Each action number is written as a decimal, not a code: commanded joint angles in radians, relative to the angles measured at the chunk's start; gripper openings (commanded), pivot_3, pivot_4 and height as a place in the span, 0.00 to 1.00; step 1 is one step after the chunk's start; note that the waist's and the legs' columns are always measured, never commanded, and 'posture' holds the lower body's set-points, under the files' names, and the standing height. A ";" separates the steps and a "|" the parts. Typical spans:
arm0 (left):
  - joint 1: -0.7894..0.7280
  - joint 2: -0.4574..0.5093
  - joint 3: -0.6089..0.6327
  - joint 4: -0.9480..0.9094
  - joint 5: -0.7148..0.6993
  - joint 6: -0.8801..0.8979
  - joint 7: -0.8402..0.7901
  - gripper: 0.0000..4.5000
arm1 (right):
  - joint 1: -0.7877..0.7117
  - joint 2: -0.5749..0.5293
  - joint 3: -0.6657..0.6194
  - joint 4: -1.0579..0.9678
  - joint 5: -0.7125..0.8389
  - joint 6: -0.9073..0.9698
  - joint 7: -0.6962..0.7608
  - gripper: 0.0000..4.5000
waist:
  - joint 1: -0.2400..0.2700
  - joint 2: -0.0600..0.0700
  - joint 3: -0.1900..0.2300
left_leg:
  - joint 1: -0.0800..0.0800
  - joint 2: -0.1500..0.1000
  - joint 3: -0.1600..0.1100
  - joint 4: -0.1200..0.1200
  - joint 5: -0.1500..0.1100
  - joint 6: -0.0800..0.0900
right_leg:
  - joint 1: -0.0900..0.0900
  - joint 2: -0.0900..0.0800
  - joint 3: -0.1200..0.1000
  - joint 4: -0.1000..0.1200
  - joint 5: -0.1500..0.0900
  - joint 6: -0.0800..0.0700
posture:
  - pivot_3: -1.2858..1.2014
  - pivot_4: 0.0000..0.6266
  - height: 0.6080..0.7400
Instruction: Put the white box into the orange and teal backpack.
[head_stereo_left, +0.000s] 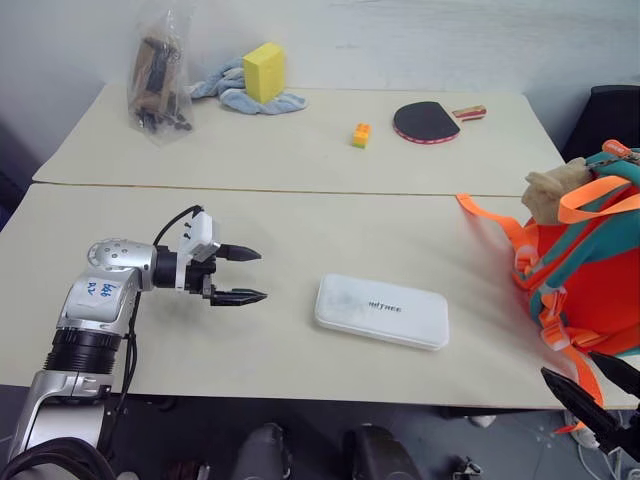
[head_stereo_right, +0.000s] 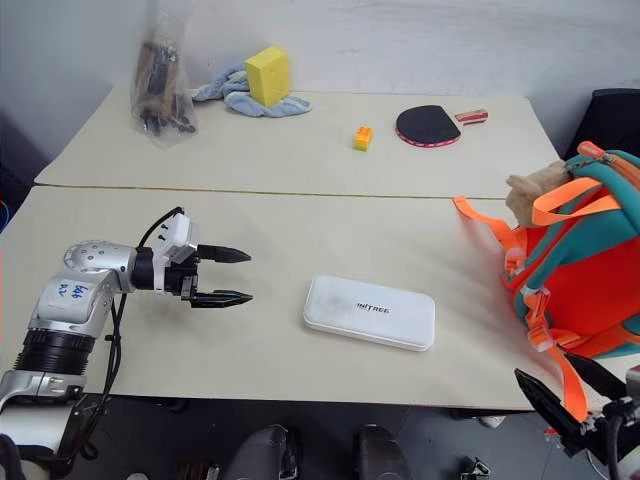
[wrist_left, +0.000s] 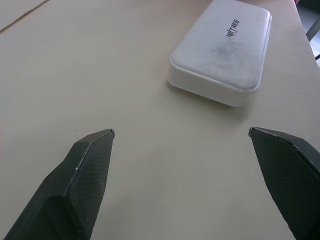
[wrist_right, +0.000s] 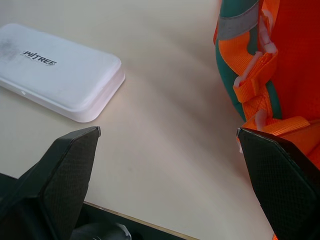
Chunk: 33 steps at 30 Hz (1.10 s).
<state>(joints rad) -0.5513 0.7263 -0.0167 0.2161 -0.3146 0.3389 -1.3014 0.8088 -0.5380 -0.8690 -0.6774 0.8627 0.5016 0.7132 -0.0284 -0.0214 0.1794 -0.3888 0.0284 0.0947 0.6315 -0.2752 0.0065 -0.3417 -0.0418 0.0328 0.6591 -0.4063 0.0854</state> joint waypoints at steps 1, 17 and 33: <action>0.009 0.020 0.020 -0.030 -0.018 -0.007 -0.008 1.00 | -0.004 0.000 -0.003 -0.008 -0.003 -0.014 -0.003 0.99 | 0.000 0.000 0.000 | 0.000 0.000 0.000 0.000 0.000 0.000 | 0.000 0.000 0.000 0.000 0.000 0.000 | 0.52 0.24 1.00; -0.004 0.005 -0.016 -0.016 0.027 -0.016 0.026 1.00 | -0.037 -0.038 0.036 -0.030 -0.088 0.000 -0.007 0.99 | -0.001 0.000 0.000 | 0.000 0.000 0.000 0.000 0.000 0.000 | 0.000 0.000 0.000 0.000 0.000 0.000 | 0.52 0.24 1.00; -0.061 -0.128 -0.151 0.005 0.081 -0.030 0.033 0.06 | -0.301 -0.331 0.336 0.033 -0.221 0.059 0.074 0.03 | 0.001 -0.001 0.000 | -0.001 0.000 0.000 0.007 0.000 0.000 | 0.001 0.001 0.000 0.002 0.000 0.001 | 0.52 0.24 1.00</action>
<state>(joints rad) -0.5924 0.5965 -0.1607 0.2170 -0.2518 0.3311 -1.2767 0.5328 -0.8441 -0.5738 -0.6768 0.6806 0.5553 0.7742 -0.0275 -0.0222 0.1796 -0.3898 0.0284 0.0947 0.6391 -0.2751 0.0069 -0.3405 -0.0407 0.0331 0.6608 -0.4060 0.0859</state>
